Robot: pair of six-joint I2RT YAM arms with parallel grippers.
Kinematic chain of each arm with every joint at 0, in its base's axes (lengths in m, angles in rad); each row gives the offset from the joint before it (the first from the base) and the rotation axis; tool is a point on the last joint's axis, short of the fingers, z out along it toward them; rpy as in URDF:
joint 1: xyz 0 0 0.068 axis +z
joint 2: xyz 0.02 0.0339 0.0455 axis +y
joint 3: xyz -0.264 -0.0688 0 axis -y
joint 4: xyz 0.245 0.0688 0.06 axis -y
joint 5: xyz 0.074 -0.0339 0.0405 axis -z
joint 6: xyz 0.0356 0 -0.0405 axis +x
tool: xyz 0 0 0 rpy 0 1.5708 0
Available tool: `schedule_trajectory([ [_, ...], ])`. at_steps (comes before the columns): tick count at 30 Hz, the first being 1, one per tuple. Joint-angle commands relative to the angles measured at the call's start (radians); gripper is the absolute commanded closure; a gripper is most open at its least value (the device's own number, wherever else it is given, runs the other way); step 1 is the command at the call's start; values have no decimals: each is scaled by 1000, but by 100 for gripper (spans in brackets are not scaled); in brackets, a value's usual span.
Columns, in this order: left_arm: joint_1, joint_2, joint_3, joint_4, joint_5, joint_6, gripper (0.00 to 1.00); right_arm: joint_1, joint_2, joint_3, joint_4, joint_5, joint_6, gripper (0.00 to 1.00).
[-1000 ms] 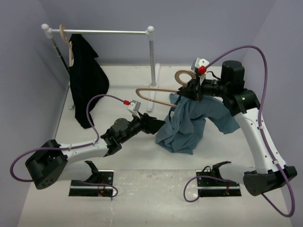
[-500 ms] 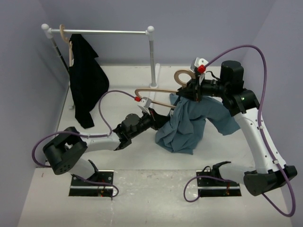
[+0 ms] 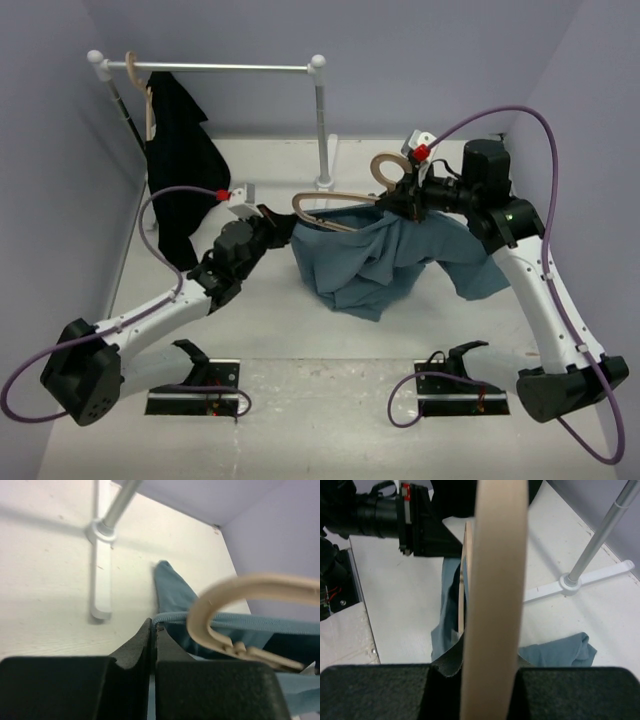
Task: Place the t-shirt on the hanger
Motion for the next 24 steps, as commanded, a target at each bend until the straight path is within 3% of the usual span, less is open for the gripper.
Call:
schedule_trajectory([
  [1,158,-69,68,-198,-42,10,100,-6,-79,-10,52,27,14,100],
  [6,309,-102,174,-282,99,62,100,-7,-89,10,6,145,-36,100],
  [8,323,-121,218,-304,129,90,100,-5,-75,47,-43,174,-60,100],
  [11,322,-112,317,-326,284,128,100,6,-26,134,-103,122,-68,100],
  [15,262,-89,423,-367,393,156,100,100,44,223,-107,147,-74,100],
  [17,182,-79,508,-445,339,203,100,160,126,300,-107,163,-72,100],
  [19,104,-46,620,-523,303,235,100,174,167,383,-92,89,-46,100],
  [24,77,73,890,-722,353,332,100,173,200,409,92,-87,83,100],
])
